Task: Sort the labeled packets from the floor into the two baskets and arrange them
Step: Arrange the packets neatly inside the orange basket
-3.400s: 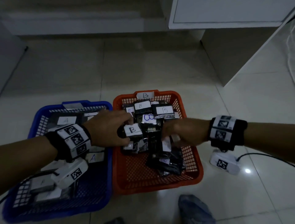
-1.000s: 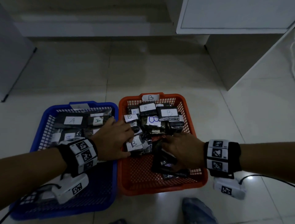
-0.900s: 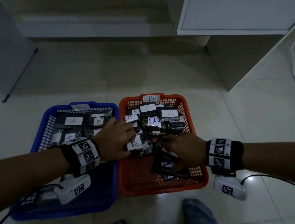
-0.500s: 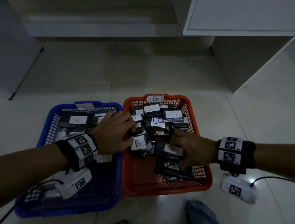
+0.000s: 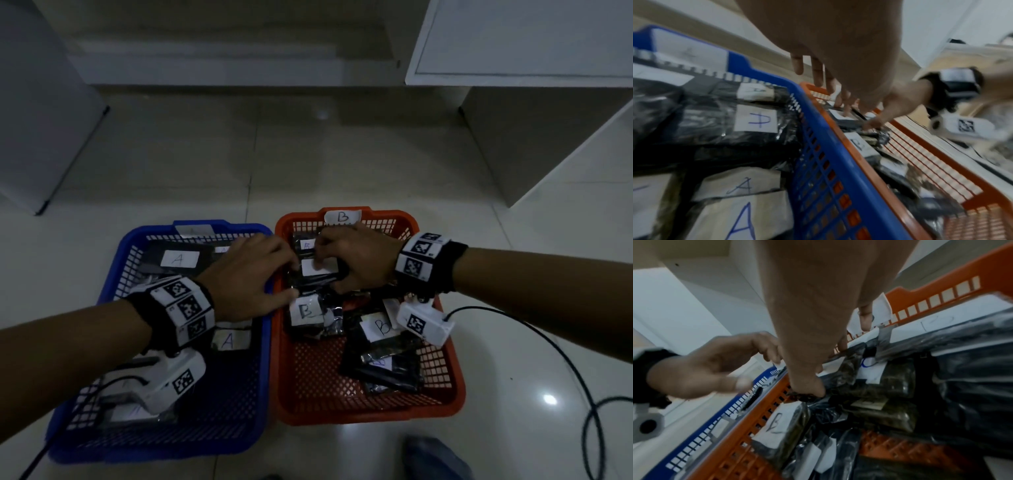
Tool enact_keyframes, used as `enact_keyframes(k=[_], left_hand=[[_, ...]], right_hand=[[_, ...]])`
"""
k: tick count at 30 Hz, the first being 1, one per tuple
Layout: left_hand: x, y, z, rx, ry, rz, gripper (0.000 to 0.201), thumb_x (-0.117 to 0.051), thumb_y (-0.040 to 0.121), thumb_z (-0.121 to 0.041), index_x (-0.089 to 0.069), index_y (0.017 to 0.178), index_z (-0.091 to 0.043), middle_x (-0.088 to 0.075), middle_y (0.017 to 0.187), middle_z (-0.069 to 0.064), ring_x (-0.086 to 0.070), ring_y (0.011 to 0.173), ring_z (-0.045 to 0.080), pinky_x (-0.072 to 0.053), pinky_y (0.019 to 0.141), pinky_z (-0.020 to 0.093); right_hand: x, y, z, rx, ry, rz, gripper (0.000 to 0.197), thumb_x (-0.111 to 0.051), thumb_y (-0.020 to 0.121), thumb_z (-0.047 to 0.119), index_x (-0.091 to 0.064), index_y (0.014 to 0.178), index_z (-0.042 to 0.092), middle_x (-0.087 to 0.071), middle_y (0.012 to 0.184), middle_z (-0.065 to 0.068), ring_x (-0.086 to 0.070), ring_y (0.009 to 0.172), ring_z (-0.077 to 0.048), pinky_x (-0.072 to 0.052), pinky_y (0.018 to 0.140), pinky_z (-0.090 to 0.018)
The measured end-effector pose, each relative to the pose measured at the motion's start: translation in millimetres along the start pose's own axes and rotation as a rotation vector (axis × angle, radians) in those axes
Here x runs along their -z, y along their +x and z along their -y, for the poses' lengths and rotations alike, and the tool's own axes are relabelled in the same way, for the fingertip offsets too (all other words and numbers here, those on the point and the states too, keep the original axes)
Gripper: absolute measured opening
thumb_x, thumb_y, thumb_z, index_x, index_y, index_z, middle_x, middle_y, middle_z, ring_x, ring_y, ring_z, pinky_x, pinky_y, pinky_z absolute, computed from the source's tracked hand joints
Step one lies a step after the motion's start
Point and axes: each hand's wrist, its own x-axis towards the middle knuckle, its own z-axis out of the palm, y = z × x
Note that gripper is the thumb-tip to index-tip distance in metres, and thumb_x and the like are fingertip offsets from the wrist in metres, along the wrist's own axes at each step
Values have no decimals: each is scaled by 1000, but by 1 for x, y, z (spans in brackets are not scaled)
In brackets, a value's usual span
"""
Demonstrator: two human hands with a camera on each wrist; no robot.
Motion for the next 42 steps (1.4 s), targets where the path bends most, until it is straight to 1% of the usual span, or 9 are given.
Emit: enact_keyframes(k=[5, 8, 11, 15, 23, 28, 33, 37, 42], left_hand=[[-10, -3, -12, -159, 109, 65, 38, -51, 85, -68, -56, 109, -40, -47, 118, -14, -41, 111, 9, -28, 101, 39], [-12, -1, -19, -200, 90, 38, 30, -52, 88, -61, -56, 107, -38, -52, 110, -15, -47, 103, 9, -32, 91, 34], [-15, -1, -29, -327, 87, 61, 29, -52, 90, -55, -58, 109, -33, -58, 105, -12, -52, 96, 9, -45, 83, 34], [-27, -2, -38, -449, 166, 114, 36, -59, 85, -53, -58, 113, -31, -57, 108, -9, -52, 97, 10, -46, 84, 33], [-32, -2, -43, -422, 153, 147, 34, -60, 85, -48, -56, 114, -31, -56, 110, -10, -51, 98, 10, -45, 86, 33], [-34, -3, -42, -390, 146, 154, 28, -70, 80, -27, -61, 105, -34, -57, 111, -11, -52, 99, 11, -43, 86, 32], [-37, -3, -41, -353, 137, 170, 27, -65, 80, -16, -63, 101, -34, -56, 114, -14, -55, 102, 8, -42, 86, 31], [-35, -1, -41, -342, 131, 199, 26, -64, 82, -19, -62, 103, -35, -54, 116, -14, -54, 104, 7, -41, 87, 33], [-32, -1, -43, -345, 138, 229, 22, -62, 84, -28, -61, 105, -33, -53, 118, -14, -52, 106, 7, -40, 91, 33]], right_hand=[[-1, -27, -5, 36, 67, -129, 30, -67, 88, 36, -66, 115, 24, -57, 123, 3, -56, 106, -13, -52, 91, -38], [-5, -58, -3, -1, 230, 53, 17, -64, 93, 26, -69, 108, 19, -68, 104, 9, -64, 86, -5, -56, 77, -28], [-31, -85, 4, 3, 83, 344, 42, -71, 88, 38, -62, 125, 20, -61, 121, 5, -60, 103, -14, -53, 83, -30], [-64, -97, 8, 0, -152, 325, 94, -72, 76, 64, -32, 151, 23, -41, 148, -5, -41, 127, -26, -41, 106, -46], [-60, -93, 4, -25, -12, 358, 68, -81, 72, 55, -51, 126, 27, -42, 127, -2, -46, 115, -24, -44, 93, -39], [-55, -87, 2, -30, -3, 351, 62, -84, 71, 50, -56, 120, 25, -40, 127, -2, -48, 109, -22, -43, 83, -34], [-50, -87, 0, -13, -50, 304, 57, -79, 69, 56, -57, 114, 28, -49, 120, 4, -36, 104, -13, -37, 89, -37], [-49, -91, 4, -33, -54, 326, 56, -80, 72, 54, -57, 114, 25, -51, 125, 1, -49, 112, -21, -44, 95, -40], [-51, -93, 6, -39, -141, 316, 66, -75, 72, 63, -54, 123, 26, -49, 136, 1, -40, 120, -22, -35, 99, -39]])
